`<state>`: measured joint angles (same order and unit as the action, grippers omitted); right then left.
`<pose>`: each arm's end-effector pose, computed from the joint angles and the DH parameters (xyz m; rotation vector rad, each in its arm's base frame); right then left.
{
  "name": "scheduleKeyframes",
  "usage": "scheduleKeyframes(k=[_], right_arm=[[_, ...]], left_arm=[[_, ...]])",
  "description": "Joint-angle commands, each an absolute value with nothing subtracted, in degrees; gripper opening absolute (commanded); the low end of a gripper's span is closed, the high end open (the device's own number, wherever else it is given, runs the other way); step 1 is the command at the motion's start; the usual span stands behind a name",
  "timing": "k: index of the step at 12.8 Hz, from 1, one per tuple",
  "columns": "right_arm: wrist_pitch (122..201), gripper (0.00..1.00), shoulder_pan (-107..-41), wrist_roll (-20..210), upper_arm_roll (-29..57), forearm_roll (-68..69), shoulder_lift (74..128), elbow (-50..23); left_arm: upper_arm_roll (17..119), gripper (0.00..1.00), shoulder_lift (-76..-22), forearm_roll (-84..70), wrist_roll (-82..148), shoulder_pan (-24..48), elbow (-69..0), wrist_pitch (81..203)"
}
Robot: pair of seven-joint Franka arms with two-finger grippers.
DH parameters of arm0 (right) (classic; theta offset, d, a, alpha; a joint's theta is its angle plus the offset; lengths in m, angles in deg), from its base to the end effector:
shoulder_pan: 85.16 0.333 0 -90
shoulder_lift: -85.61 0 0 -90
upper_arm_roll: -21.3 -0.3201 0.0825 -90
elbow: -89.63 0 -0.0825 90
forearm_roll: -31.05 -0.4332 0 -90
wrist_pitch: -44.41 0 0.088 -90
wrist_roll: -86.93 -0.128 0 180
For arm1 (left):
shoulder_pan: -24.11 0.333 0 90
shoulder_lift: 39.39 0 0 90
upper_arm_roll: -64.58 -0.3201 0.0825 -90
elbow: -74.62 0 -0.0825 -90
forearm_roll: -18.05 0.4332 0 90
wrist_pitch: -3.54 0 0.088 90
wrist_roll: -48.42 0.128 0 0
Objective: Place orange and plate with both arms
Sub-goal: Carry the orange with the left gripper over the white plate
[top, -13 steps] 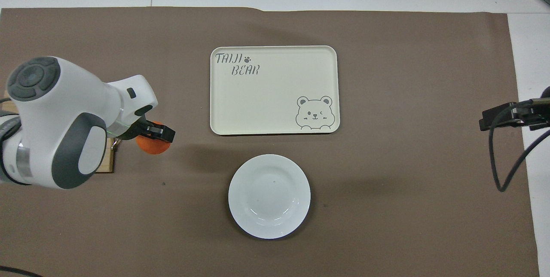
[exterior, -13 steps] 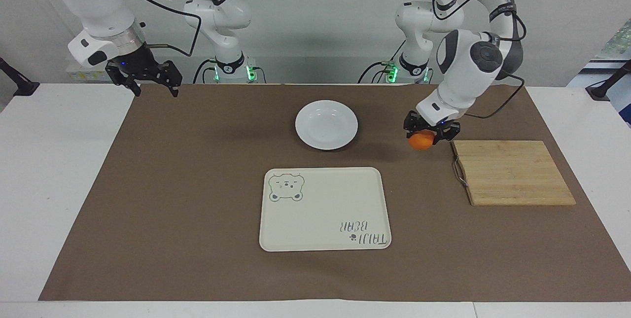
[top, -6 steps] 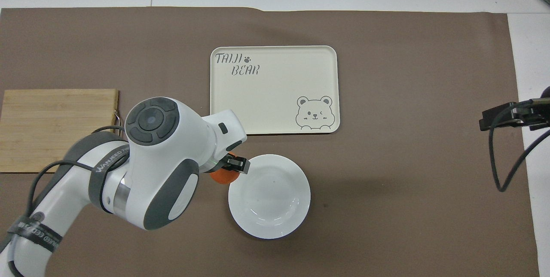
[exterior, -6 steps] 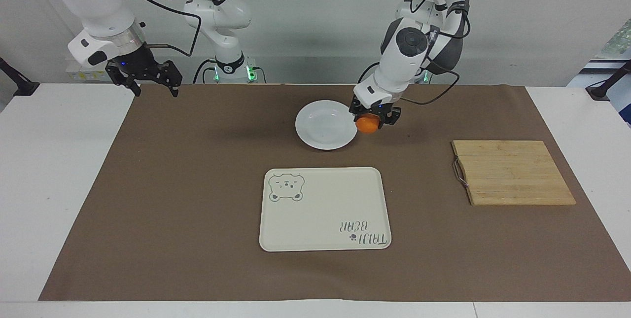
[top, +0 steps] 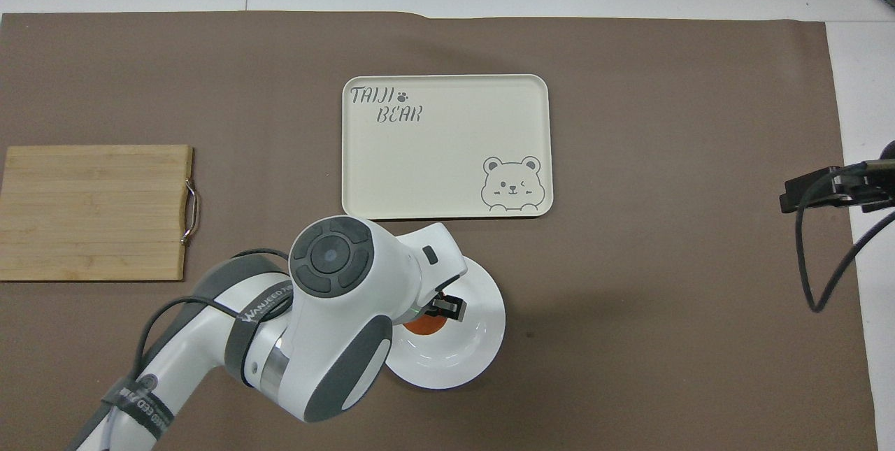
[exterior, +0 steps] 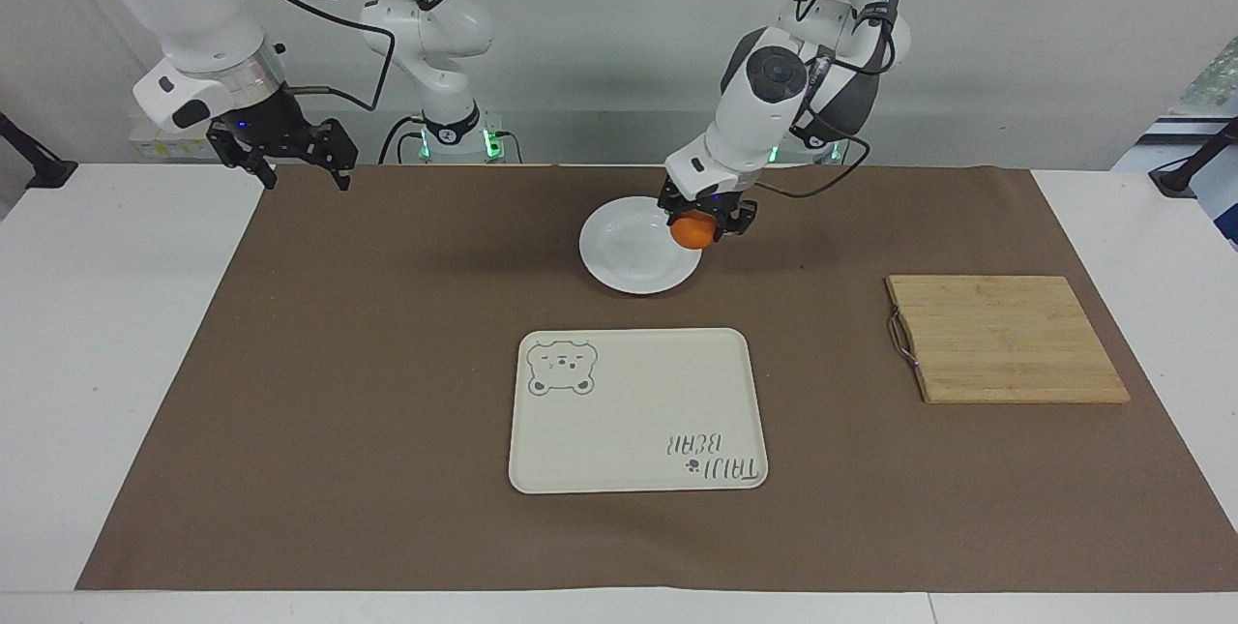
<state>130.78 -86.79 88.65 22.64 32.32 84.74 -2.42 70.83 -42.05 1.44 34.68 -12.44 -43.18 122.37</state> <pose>0.5884 -0.0336 0.5930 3.1202 -0.0348 -0.1323 0.4256 -0.4209 0.3728 2.8731 -0.5272 -0.2153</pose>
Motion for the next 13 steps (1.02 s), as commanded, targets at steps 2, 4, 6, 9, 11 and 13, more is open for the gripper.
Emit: scheduleKeyframes(k=[2, 4, 6, 9, 11, 13], right_arm=[[130.5, 1.00, -87.2, 87.8, 22.4, 31.1, 85.3, -1.6], [130.5, 1.00, -87.2, 87.8, 22.4, 31.1, 85.3, -1.6], [130.5, 1.00, -87.1, 87.7, 21.9, 31.1, 85.3, -1.6], [130.5, 1.00, -87.1, 87.7, 21.8, 31.1, 85.3, -1.6], [130.6, 1.00, -87.1, 87.7, 21.8, 31.1, 85.3, -1.6], [130.6, 1.00, -87.1, 87.7, 21.8, 31.1, 85.3, -1.6]], left_arm=[[69.7, 0.00, -40.6, -0.7, 35.0, -14.9, -46.2, 124.1], [69.5, 0.00, -41.3, -0.7, 35.8, -14.1, -46.1, 128.3], [69.4, 0.00, -44.6, -0.6, 35.7, -14.6, -46.1, 130.4], [69.4, 0.00, -46.4, -0.6, 35.9, -14.7, -46.2, 131.6], [69.4, 0.00, -47.4, -0.6, 35.9, -14.8, -46.4, 131.9], [69.4, 0.00, -48.0, -0.7, 35.8, -14.8, -46.8, 132.5]])
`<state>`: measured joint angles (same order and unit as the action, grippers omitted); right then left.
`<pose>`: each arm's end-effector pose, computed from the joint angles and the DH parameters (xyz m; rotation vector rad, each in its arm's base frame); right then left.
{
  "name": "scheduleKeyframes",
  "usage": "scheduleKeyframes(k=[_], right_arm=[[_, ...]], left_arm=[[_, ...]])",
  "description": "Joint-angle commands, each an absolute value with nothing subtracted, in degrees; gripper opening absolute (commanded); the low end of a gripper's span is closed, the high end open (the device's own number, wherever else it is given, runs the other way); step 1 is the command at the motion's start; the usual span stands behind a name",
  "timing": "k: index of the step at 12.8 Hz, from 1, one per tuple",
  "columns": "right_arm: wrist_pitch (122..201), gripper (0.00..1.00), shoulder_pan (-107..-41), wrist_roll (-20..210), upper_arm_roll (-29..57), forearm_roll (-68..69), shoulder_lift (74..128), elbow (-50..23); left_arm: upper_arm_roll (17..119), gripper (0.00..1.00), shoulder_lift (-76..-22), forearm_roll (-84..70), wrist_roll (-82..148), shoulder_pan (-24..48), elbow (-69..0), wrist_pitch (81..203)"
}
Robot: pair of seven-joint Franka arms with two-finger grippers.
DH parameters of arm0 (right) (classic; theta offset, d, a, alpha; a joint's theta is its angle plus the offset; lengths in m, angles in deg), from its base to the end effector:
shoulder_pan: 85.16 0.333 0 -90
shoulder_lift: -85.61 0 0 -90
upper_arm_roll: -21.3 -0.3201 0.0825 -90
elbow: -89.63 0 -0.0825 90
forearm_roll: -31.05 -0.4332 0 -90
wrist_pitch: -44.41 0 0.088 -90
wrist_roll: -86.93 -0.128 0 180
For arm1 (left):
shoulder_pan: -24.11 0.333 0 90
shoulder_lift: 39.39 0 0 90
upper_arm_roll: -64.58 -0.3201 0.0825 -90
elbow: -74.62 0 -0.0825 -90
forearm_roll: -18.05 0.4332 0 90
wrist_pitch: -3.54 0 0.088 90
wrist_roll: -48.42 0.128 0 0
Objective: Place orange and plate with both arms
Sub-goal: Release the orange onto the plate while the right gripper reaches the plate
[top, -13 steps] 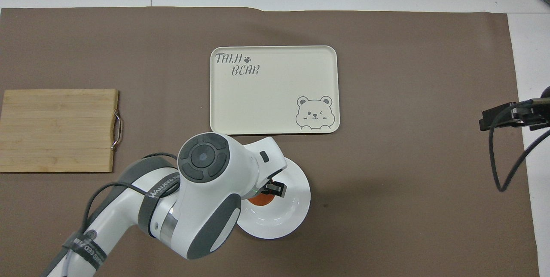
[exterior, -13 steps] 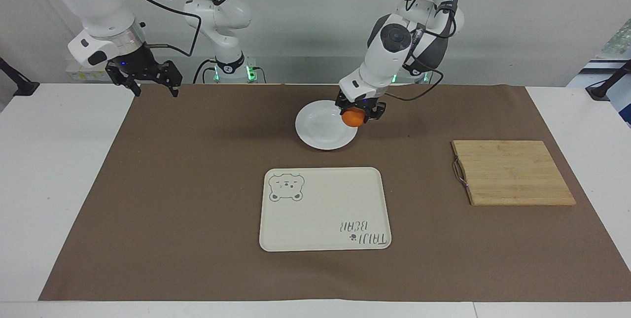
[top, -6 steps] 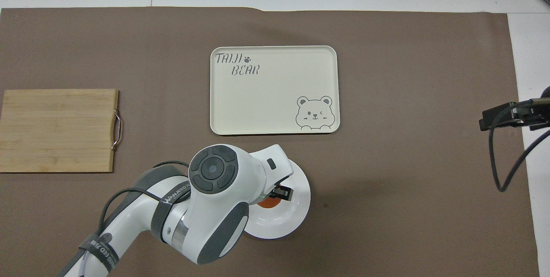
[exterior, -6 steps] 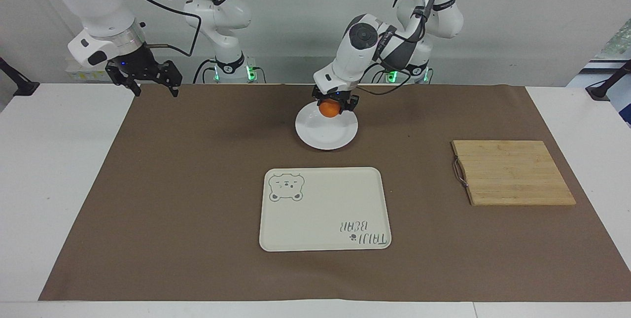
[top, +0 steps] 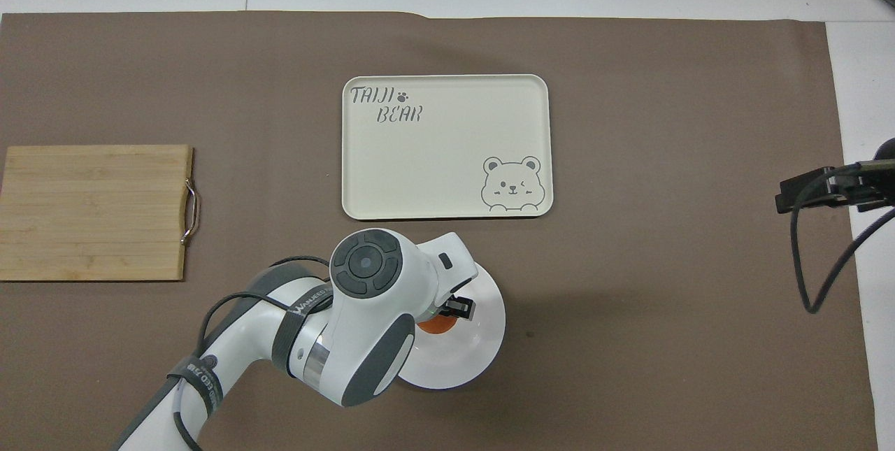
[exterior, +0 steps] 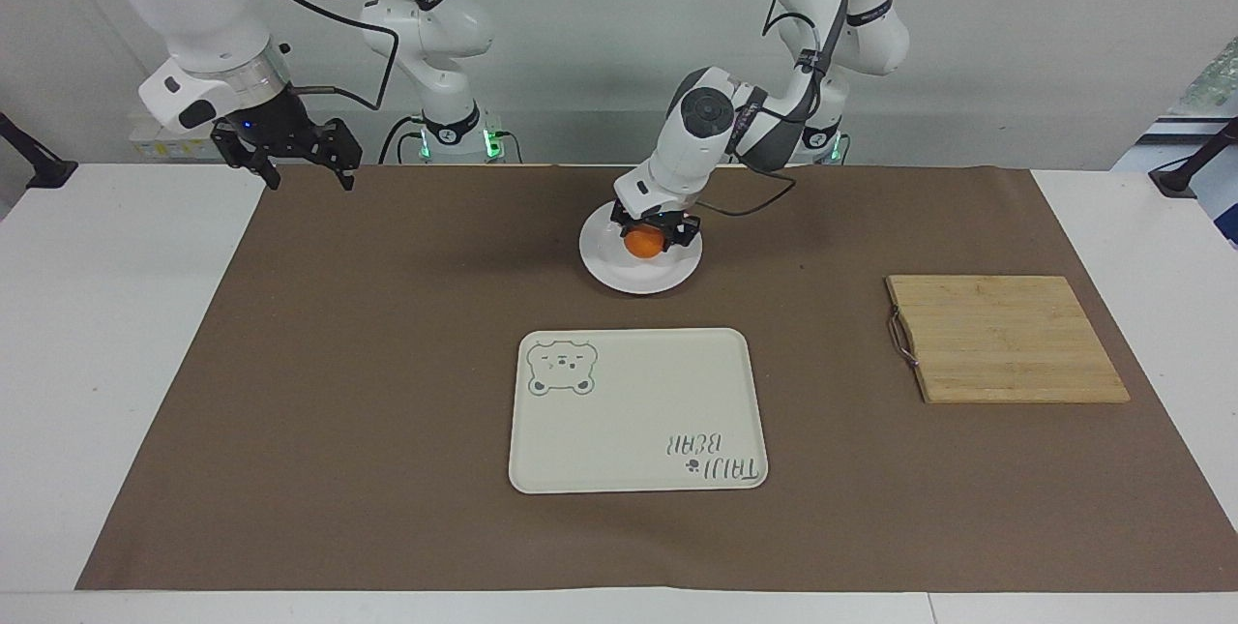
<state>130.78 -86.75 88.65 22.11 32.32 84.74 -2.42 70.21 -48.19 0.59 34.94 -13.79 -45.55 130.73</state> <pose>0.5888 -0.0277 0.5930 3.1198 -0.0192 -0.1322 0.4284 -0.4269 0.3001 2.8840 -0.4870 -0.2191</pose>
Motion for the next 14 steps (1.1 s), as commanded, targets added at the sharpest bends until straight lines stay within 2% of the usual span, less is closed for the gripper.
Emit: scheduleKeyframes(k=[1, 2, 3, 5, 6, 7, 8, 9, 11, 14], right_arm=[[130.5, 1.00, -87.1, 87.7, 21.8, 31.1, 85.3, -1.6], [130.5, 1.00, -87.1, 87.7, 21.8, 31.1, 85.3, -1.6], [130.5, 1.00, -87.1, 87.7, 21.8, 31.1, 85.3, -1.6], [130.4, 1.00, -87.3, 88.0, 22.3, 32.2, 85.3, -1.6], [129.8, 1.00, -87.5, 88.0, 22.6, 31.4, 85.2, -1.6], [129.4, 1.00, -87.4, 87.9, 22.7, 32.0, 85.2, -1.6], [129.2, 1.00, -87.5, 88.2, 22.7, 31.2, 85.1, -1.6], [129.7, 1.00, -88.3, 89.5, 22.8, 29.2, 83.7, -3.7], [136.1, 1.00, -88.6, 93.6, 23.0, 21.9, 79.5, -11.4], [139.4, 1.00, -87.8, 94.9, 22.9, 13.7, 79.8, -18.4]], left_arm=[[69.4, 0.00, -48.0, -0.6, 35.2, -14.9, -46.8, 132.5], [69.4, 0.00, -48.1, -0.7, 35.2, -15.0, -46.7, 132.7], [69.4, 0.04, -48.2, -0.7, 35.2, -15.0, -46.7, 132.7], [69.4, 0.36, -48.3, -0.6, 35.5, -14.8, -46.6, 132.4], [69.4, 0.64, -48.4, -0.5, 35.8, -14.5, -46.5, 132.4], [69.3, 0.83, -48.8, -0.1, 35.8, -14.1, -46.1, 132.2], [69.2, 0.86, -48.7, 0.1, 35.8, -14.0, -46.0, 131.8], [69.2, 1.00, -48.5, 0.2, 35.8, -13.9, -45.9, 131.8], [69.2, 1.00, -47.9, 1.9, 35.7, -12.8, -44.9, 131.3], [69.1, 1.00, -47.6, 4.3, 35.6, -11.8, -42.8, 130.8]])
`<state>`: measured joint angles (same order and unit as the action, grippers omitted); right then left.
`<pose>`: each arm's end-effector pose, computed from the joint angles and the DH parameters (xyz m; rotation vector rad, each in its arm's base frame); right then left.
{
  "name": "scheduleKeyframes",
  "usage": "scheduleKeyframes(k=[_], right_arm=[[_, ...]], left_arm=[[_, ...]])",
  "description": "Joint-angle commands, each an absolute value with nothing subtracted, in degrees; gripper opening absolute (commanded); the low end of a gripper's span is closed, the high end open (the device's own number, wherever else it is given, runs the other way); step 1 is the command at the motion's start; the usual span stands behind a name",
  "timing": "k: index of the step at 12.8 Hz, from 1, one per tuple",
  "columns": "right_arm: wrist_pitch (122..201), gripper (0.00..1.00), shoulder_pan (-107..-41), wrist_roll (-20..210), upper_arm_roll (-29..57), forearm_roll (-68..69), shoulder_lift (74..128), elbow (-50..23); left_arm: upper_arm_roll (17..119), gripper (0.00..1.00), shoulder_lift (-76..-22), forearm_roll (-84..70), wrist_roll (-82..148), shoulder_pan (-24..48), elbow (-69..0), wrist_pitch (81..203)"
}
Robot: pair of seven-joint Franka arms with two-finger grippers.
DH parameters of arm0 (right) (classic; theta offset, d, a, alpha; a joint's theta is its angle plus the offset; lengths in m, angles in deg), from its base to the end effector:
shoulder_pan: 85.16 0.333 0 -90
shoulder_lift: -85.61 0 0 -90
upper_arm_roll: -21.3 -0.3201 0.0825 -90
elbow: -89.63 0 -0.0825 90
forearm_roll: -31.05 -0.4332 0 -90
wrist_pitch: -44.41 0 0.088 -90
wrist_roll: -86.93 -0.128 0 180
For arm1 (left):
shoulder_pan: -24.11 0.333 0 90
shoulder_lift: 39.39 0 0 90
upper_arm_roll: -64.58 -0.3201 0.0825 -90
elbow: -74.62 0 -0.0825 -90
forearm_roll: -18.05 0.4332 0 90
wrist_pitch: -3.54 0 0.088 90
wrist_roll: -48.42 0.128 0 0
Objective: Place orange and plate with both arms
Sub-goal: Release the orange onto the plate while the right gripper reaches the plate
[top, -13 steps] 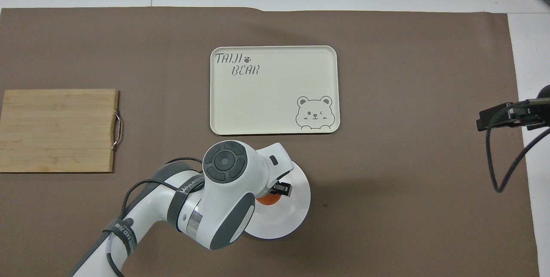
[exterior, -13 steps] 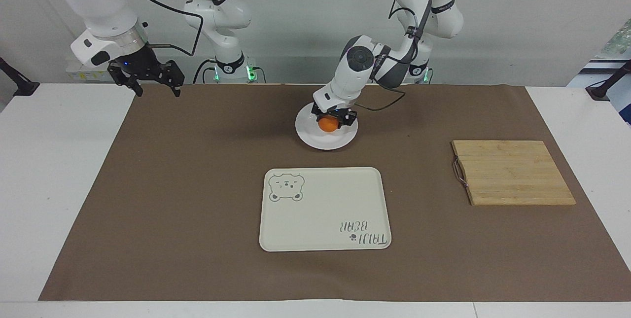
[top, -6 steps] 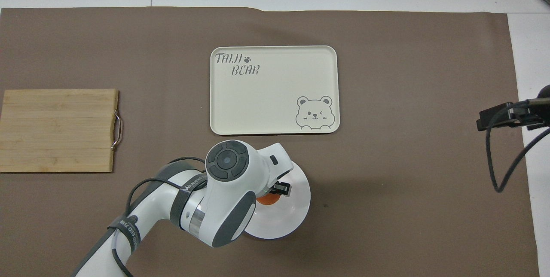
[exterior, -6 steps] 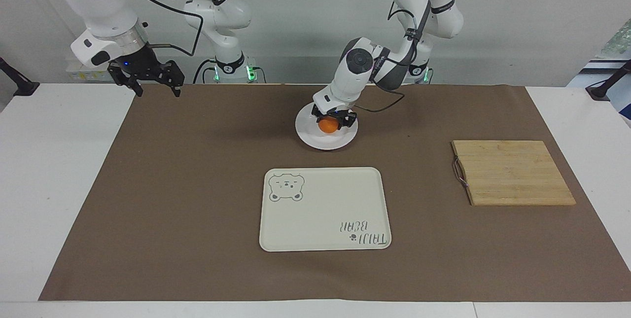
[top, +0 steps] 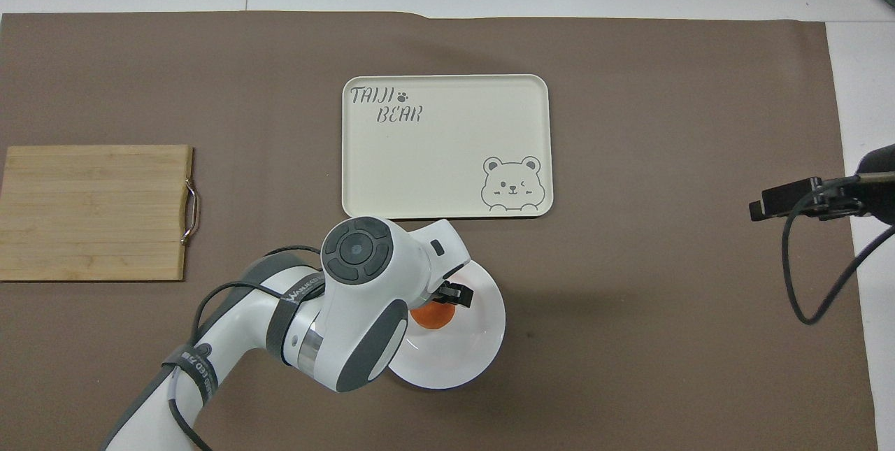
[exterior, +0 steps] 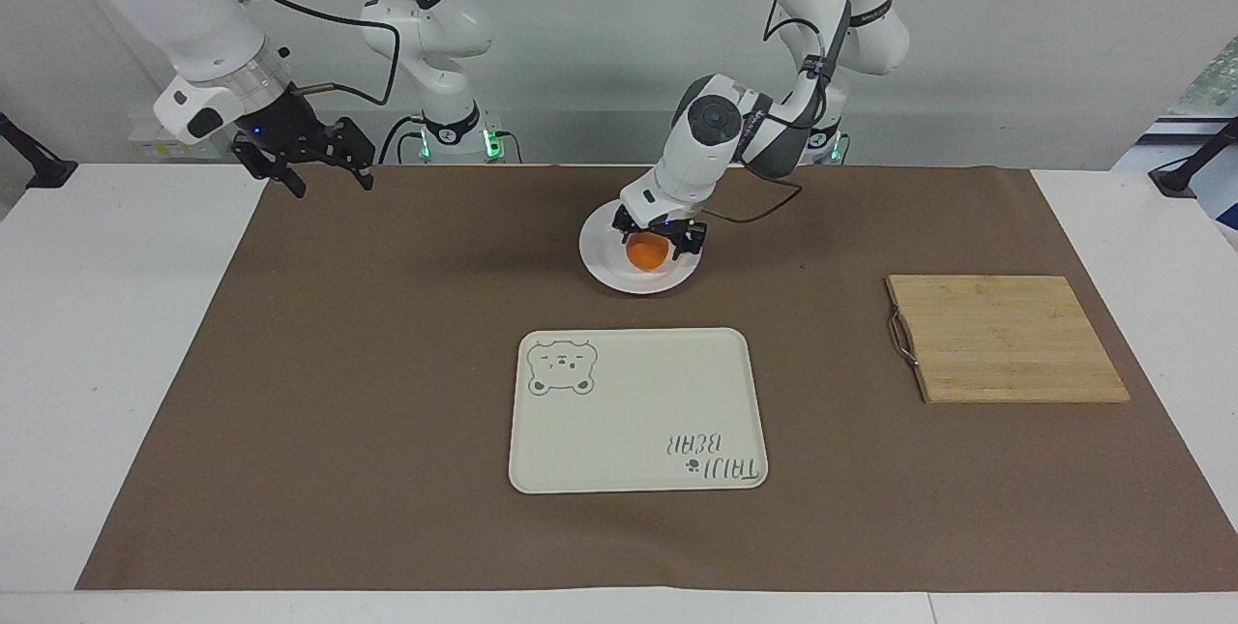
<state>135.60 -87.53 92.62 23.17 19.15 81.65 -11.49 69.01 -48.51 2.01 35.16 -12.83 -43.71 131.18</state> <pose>0.5752 -0.0170 0.5522 -2.9212 -0.0150 0.1253 0.4537 -0.4166 0.3123 2.8915 -0.4640 -0.1542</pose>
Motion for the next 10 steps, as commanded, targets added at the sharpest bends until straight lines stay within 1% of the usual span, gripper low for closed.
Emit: scheduleKeyframes(k=[1, 3, 5, 7, 8, 9, 10], right_arm=[[142.4, 1.00, -87.3, 96.1, 22.7, 11.5, 79.8, -22.1], [150.5, 1.00, -86.1, 102.7, 22.7, 3.1, 80.9, -29.6], [155.3, 1.00, -84.2, 105.0, 22.7, -0.1, 82.1, -33.1], [155.7, 1.00, -83.5, 112.9, 22.7, -8.8, 83.9, -36.1], [155.9, 1.00, -83.4, 115.8, 22.7, -12.1, 85.2, -37.4], [155.9, 1.00, -83.1, 116.0, 22.4, -12.9, 86.0, -37.7], [155.9, 1.00, -81.3, 116.4, 22.4, -13.7, 86.6, -38.1]], left_arm=[[69.1, 1.00, -47.2, 6.3, 35.6, -10.9, -41.9, 129.8], [69.1, 1.00, -45.6, 9.9, 35.7, -8.0, -39.6, 126.7], [69.1, 1.00, -43.4, 13.7, 36.3, -4.0, -37.0, 123.8], [69.2, 1.00, -42.8, 14.9, 39.4, 0.1, -32.6, 119.0], [69.1, 1.00, -42.6, 15.9, 40.8, 2.4, -29.2, 114.8], [69.1, 1.00, -42.6, 17.3, 42.6, 4.5, -25.4, 111.2], [69.1, 1.00, -42.6, 17.6, 45.1, 6.9, -22.1, 108.3]])
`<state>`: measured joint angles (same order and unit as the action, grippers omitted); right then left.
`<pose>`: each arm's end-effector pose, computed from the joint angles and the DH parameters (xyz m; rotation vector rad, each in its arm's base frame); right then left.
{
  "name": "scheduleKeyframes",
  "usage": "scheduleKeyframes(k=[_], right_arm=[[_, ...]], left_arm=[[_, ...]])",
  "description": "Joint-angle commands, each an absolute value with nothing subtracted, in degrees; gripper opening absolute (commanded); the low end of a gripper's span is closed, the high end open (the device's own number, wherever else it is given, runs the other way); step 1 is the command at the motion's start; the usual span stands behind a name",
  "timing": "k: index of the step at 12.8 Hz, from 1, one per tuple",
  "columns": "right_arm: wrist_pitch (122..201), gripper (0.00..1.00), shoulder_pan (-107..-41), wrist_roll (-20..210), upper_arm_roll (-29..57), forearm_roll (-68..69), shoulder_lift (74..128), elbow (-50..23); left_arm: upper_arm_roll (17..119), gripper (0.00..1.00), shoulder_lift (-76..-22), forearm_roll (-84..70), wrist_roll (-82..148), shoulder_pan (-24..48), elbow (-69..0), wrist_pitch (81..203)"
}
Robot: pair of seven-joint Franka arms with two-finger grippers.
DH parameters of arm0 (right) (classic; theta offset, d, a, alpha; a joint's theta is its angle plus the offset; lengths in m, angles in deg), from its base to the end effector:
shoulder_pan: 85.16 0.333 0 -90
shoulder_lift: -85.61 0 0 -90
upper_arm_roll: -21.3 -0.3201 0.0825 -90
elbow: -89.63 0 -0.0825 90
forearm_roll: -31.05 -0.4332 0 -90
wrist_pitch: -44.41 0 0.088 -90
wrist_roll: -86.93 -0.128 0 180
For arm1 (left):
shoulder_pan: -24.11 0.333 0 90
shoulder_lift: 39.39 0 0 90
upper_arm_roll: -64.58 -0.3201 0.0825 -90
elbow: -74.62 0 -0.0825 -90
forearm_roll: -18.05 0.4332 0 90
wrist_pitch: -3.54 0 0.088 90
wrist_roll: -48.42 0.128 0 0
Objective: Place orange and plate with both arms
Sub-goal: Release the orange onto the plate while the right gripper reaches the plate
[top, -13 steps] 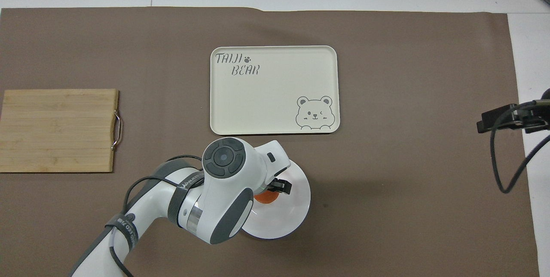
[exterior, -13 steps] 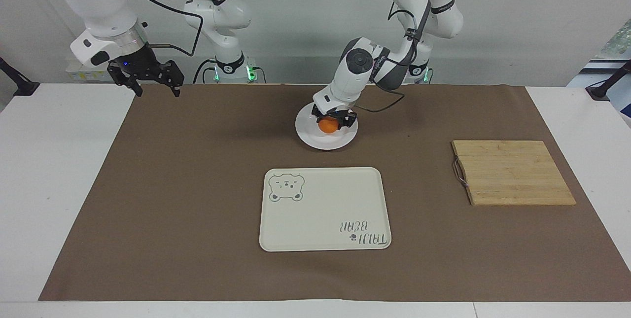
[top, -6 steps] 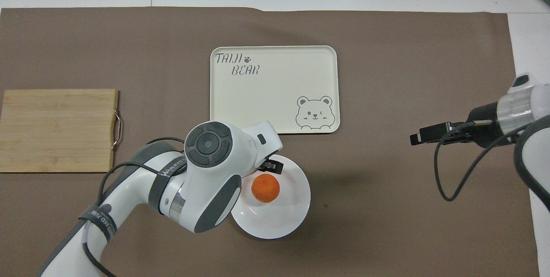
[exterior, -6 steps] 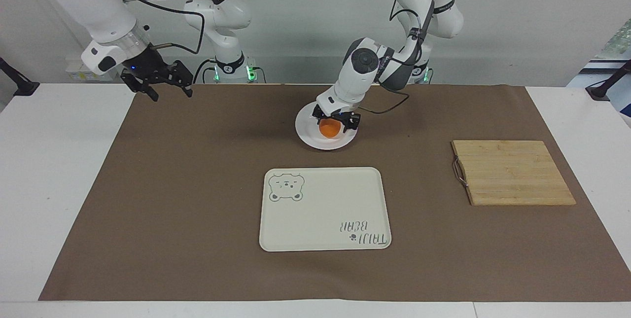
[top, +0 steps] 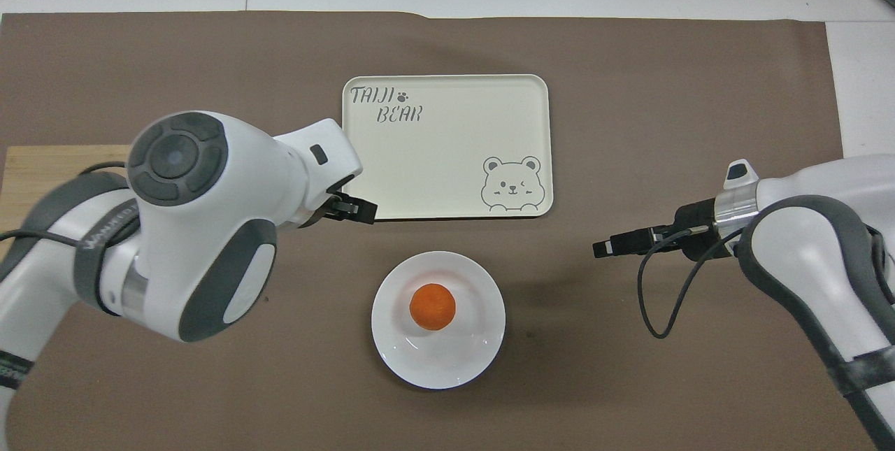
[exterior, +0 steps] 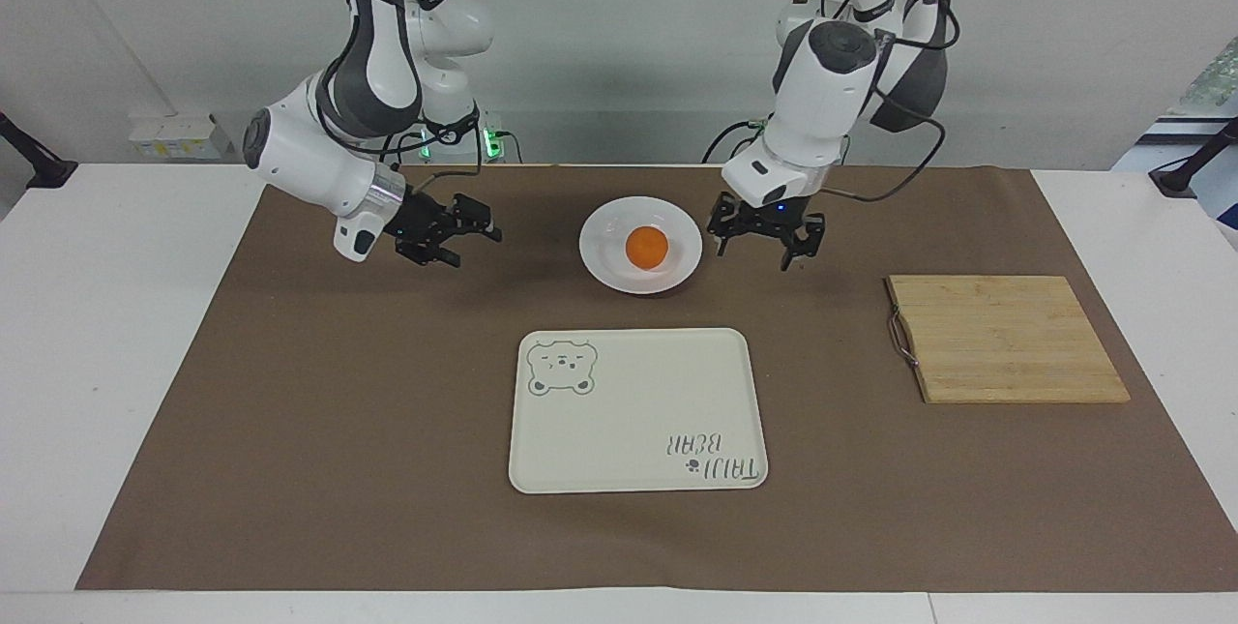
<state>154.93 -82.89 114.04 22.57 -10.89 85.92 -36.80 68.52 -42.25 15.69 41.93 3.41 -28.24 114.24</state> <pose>0.5420 0.0690 0.3304 -2.4476 -0.1517 0.1496 0.5773 -0.2681 0.4909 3.0399 -0.4651 0.1114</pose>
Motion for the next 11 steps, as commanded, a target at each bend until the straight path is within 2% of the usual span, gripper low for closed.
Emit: scheduleKeyframes(k=[1, 5, 8, 11], right_arm=[[156.4, 1.00, -80.3, 117.5, 22.4, -15.9, 87.1, -39.2], [168.0, 1.00, -70.6, 120.3, 22.4, -25.9, 88.6, -45.9], [170.4, 1.00, -65.4, 120.6, 22.5, -33.4, 88.8, -48.9], [170.7, 0.86, -64.1, 120.6, 22.4, -34.0, 87.9, -50.9]], left_arm=[[69.1, 1.00, -42.6, 17.7, 46.5, 8.8, -19.1, 105.5], [68.9, 1.00, -41.6, 18.4, 54.9, 17.6, -11.5, 94.5], [68.9, 1.00, -42.0, 18.0, 56.1, 20.1, -5.8, 88.1], [68.9, 1.00, -40.0, 17.5, 55.4, 22.2, -5.5, 84.5]])
